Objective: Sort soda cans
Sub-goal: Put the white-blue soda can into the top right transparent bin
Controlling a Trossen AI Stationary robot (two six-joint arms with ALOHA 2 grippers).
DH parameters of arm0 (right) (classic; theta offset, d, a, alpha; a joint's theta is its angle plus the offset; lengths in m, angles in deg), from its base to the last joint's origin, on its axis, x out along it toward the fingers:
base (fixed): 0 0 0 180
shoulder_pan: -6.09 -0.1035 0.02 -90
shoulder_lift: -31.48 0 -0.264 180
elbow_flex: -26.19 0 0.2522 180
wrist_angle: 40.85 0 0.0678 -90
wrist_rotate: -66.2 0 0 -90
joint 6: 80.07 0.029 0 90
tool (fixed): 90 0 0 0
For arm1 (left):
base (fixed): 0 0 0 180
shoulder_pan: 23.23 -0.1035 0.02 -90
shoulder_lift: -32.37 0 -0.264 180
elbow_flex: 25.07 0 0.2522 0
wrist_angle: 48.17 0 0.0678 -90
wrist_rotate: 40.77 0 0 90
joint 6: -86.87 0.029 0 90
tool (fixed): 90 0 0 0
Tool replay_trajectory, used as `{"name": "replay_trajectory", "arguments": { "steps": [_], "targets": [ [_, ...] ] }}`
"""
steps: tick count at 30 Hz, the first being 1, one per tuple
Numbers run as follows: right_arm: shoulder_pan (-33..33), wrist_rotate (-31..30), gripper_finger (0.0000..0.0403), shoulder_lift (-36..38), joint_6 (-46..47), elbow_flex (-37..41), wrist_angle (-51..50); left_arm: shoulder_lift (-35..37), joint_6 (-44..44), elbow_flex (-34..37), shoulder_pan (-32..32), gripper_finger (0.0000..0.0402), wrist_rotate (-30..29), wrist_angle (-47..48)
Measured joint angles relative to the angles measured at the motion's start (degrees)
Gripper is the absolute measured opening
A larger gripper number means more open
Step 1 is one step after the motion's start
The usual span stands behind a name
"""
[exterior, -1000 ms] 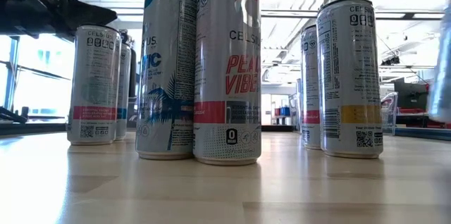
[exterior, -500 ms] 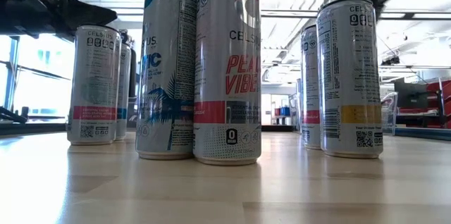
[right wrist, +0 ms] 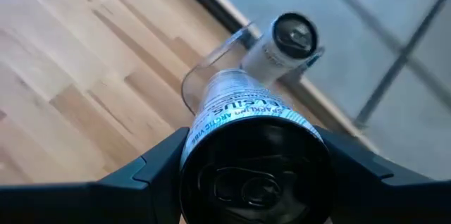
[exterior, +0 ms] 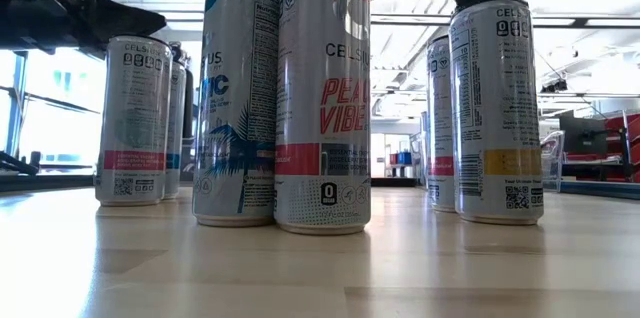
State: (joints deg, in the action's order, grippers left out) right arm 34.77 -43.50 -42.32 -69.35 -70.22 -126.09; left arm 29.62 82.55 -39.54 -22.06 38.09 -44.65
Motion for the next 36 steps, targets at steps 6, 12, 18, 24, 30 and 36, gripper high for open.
{"name": "replay_trajectory", "arguments": {
  "steps": [6, 12, 18, 24, 30, 36],
  "targets": [
    [8.8, 4.4, 0.0238, -7.5, -6.9, 0.0, 1.6, 0.0, 0.5, 0.0, 0.0, 0.0000, 0.0, -0.5],
    [9.1, 7.0, 0.0238, -14.3, -9.6, 0.0, 4.5, 0.0, 1.5, 0.0, 0.0, 0.0000, -0.2, -0.4],
    [9.2, 8.1, 0.0238, -18.7, -11.8, 0.0, 6.3, 0.0, 1.5, 0.0, 0.0, 0.0000, -0.2, -0.4],
    [9.2, 9.3, 0.0238, -21.2, -13.3, 0.0, 7.6, 0.0, 1.5, 0.0, 0.0, 0.0000, -0.2, -0.4],
    [9.2, 9.3, 0.0241, -21.7, -14.2, 0.0, 9.0, 0.0, 1.5, 0.0, 0.0, 0.0000, -0.2, -0.4],
    [9.2, 9.1, 0.0310, -21.6, -14.9, 0.0, 9.9, 0.0, 1.5, 0.0, 0.0, 0.0000, -0.2, -0.4]
  ]
}}
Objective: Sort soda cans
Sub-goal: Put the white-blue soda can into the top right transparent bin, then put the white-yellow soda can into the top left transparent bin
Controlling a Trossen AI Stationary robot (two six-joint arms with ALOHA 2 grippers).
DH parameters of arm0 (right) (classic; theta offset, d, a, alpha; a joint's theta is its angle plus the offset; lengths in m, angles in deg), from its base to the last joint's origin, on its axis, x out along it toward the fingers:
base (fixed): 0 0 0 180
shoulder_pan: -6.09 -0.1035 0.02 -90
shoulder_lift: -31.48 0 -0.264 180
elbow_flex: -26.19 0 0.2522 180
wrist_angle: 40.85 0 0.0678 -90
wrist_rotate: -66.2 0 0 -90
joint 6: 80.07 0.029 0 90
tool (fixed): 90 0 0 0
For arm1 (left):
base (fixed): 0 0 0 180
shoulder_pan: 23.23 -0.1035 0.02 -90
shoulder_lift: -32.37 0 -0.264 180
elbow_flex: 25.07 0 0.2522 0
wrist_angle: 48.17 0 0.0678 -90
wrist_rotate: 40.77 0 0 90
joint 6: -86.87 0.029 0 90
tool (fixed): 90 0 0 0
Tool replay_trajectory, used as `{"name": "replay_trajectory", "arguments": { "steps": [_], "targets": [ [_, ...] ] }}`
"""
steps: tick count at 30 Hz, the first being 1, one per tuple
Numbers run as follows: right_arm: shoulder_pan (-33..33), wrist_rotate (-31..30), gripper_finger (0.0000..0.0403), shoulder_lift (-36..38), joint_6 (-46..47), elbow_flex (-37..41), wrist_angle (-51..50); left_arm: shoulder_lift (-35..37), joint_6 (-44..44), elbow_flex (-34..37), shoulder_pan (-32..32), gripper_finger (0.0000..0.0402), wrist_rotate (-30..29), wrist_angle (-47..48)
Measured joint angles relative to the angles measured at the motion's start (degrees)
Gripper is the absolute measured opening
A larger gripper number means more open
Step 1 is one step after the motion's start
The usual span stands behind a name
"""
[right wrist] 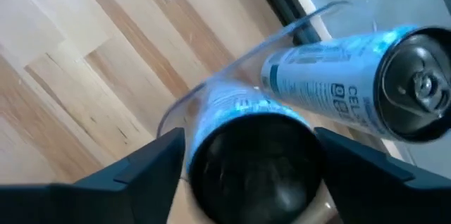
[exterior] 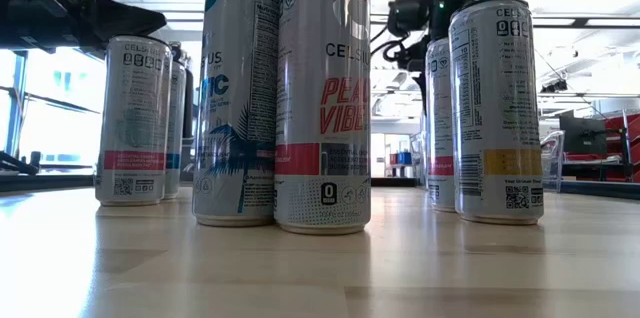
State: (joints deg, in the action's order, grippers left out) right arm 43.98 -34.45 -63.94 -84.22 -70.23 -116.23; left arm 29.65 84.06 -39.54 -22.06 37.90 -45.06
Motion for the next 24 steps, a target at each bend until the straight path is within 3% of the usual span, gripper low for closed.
{"name": "replay_trajectory", "arguments": {
  "steps": [13, 24],
  "targets": [
    [0.0, -0.3, 0.0324, 1.3, -1.0, -1.3, 0.1, 0.0, 0.0, 0.0, 0.0, 0.0000, 0.0, 0.0],
    [-0.7, -0.8, 0.0325, 8.4, -2.0, -6.9, -0.2, 0.0, -0.1, 0.0, 0.0, 0.0000, 0.0, 0.0]
  ]
}}
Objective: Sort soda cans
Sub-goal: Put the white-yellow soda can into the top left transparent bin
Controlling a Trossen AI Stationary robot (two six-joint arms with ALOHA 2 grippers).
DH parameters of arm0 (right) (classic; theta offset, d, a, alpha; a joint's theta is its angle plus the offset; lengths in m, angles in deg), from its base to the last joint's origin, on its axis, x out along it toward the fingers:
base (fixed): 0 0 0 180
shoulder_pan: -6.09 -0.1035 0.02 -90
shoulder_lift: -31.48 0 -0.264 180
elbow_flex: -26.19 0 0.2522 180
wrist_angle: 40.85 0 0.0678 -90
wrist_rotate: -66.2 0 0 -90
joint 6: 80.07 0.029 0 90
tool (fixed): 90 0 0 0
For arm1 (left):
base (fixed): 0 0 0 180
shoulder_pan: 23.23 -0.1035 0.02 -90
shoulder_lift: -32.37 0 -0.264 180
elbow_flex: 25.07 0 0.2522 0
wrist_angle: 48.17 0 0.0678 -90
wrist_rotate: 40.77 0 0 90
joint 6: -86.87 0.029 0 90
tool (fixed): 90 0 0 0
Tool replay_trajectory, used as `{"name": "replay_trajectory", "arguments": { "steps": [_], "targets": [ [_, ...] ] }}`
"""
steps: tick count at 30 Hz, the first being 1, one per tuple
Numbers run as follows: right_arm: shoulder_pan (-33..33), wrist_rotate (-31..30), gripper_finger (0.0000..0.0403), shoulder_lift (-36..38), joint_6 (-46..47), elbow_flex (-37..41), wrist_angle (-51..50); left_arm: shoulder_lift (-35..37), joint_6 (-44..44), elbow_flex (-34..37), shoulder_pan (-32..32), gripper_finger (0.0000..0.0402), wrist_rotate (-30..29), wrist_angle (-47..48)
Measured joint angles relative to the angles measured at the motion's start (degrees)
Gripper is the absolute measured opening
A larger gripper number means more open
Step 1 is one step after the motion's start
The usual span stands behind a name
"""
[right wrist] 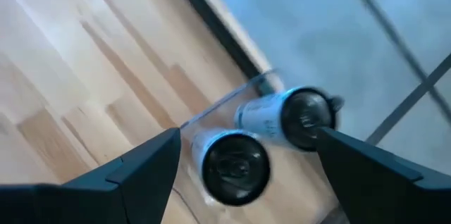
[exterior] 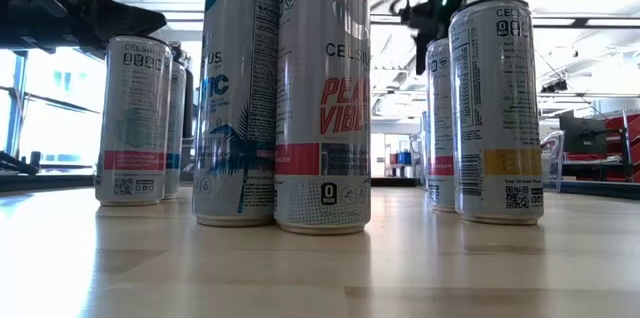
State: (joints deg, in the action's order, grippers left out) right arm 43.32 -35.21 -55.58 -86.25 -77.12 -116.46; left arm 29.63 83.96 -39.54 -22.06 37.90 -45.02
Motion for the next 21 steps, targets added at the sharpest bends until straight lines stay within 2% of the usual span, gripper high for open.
{"name": "replay_trajectory", "arguments": {
  "steps": [5, 8, 15, 18, 21],
  "targets": [
    [-4.9, -0.1, 0.0326, 8.7, 0.5, 0.8, 1.0, 0.0, -0.6, 0.0, 0.0, 0.0000, 0.0, 0.0],
    [-11.6, -2.8, 0.0326, 15.5, 3.3, 3.6, 2.1, 0.0, -1.5, 0.0, 0.0, 0.0000, 0.0, 0.1],
    [-37.6, -12.8, 0.0326, 31.4, 14.9, 17.0, 6.7, 0.0, -2.5, 0.0, 0.0, 0.0000, 0.2, 0.3],
    [-49.5, -14.0, 0.0326, 36.0, 20.3, 24.5, 13.7, 0.0, -2.6, 0.0, 0.0, 0.0000, 0.2, 0.3],
    [-59.6, -15.2, 0.0326, 37.3, 21.6, 31.1, 23.0, 0.0, -3.0, 0.0, 0.0, 0.0000, 0.2, 0.2]
  ]
}}
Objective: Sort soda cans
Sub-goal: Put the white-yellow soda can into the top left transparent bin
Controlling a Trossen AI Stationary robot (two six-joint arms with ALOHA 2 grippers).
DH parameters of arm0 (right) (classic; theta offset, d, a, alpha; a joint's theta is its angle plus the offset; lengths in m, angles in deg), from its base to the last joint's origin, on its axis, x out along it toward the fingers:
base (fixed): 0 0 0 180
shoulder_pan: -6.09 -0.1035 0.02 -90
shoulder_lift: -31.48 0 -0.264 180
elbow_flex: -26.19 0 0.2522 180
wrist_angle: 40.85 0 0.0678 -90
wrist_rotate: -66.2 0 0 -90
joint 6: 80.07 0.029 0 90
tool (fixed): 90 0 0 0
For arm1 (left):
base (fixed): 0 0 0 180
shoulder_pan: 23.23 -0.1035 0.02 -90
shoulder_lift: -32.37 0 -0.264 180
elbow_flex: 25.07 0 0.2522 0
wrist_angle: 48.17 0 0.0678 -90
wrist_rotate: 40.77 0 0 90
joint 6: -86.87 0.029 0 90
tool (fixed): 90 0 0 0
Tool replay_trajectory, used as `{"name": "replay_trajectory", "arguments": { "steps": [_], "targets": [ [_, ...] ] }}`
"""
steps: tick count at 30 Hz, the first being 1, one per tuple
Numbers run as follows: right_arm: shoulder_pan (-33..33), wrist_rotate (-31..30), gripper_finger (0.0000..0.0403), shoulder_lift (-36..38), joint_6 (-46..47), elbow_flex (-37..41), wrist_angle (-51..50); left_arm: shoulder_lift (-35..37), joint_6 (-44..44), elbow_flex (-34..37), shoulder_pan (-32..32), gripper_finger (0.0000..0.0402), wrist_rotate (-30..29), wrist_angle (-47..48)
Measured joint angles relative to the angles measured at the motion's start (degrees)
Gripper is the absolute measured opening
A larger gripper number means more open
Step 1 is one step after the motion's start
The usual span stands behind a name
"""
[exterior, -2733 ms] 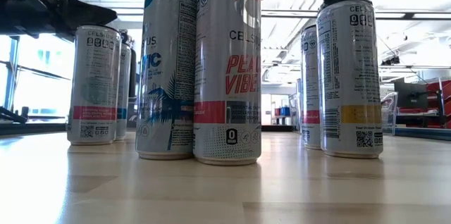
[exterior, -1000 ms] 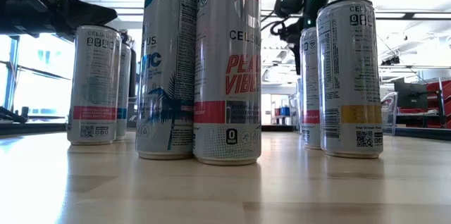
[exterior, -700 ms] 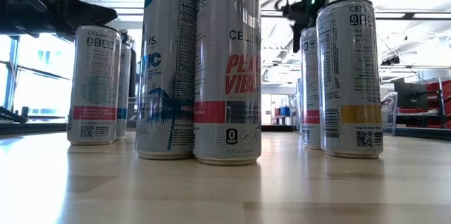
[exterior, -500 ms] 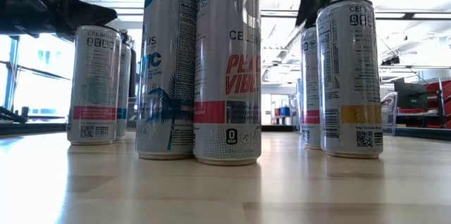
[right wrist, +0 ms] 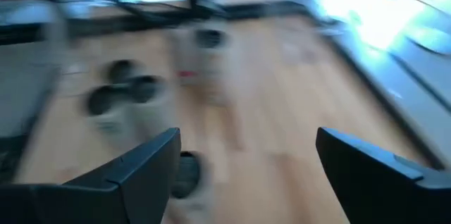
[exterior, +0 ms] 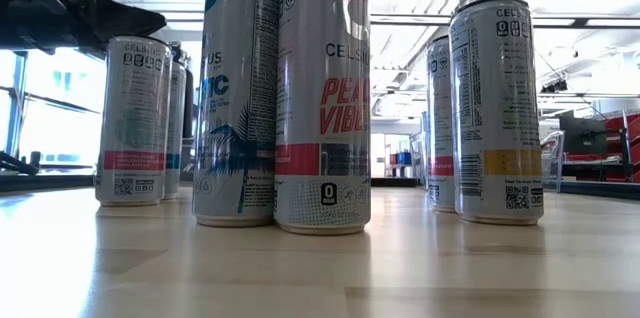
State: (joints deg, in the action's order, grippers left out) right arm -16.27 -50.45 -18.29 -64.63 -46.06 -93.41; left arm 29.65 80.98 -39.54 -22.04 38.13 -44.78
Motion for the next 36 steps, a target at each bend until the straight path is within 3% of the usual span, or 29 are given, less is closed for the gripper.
{"name": "replay_trajectory", "arguments": {
  "steps": [5, 18, 28, 33, 36],
  "targets": [
    [-9.9, -0.3, 0.0326, -2.5, -1.3, 5.8, 11.1, 0.0, -1.6, 0.0, 0.0, 0.0000, 0.0, 0.0],
    [-28.0, 0.0, 0.0326, -9.6, 11.2, 6.6, 4.5, 0.0, -8.5, 0.0, 0.0, 0.0000, -1.9, -4.8],
    [-41.5, -12.8, 0.0326, -13.9, 20.9, 6.6, 2.2, 0.0, -4.0, 0.0, 0.0, 0.0000, -3.7, -14.8],
    [-44.2, -21.3, 0.0326, -16.6, 21.7, 6.6, 2.9, 0.0, -3.6, 0.0, 0.0, 0.0000, -4.8, -15.4],
    [-43.8, -29.5, 0.0326, -19.0, 17.6, 6.6, 3.8, 0.0, -3.4, 0.0, 0.0, 0.0000, -5.0, -17.0]
  ]
}}
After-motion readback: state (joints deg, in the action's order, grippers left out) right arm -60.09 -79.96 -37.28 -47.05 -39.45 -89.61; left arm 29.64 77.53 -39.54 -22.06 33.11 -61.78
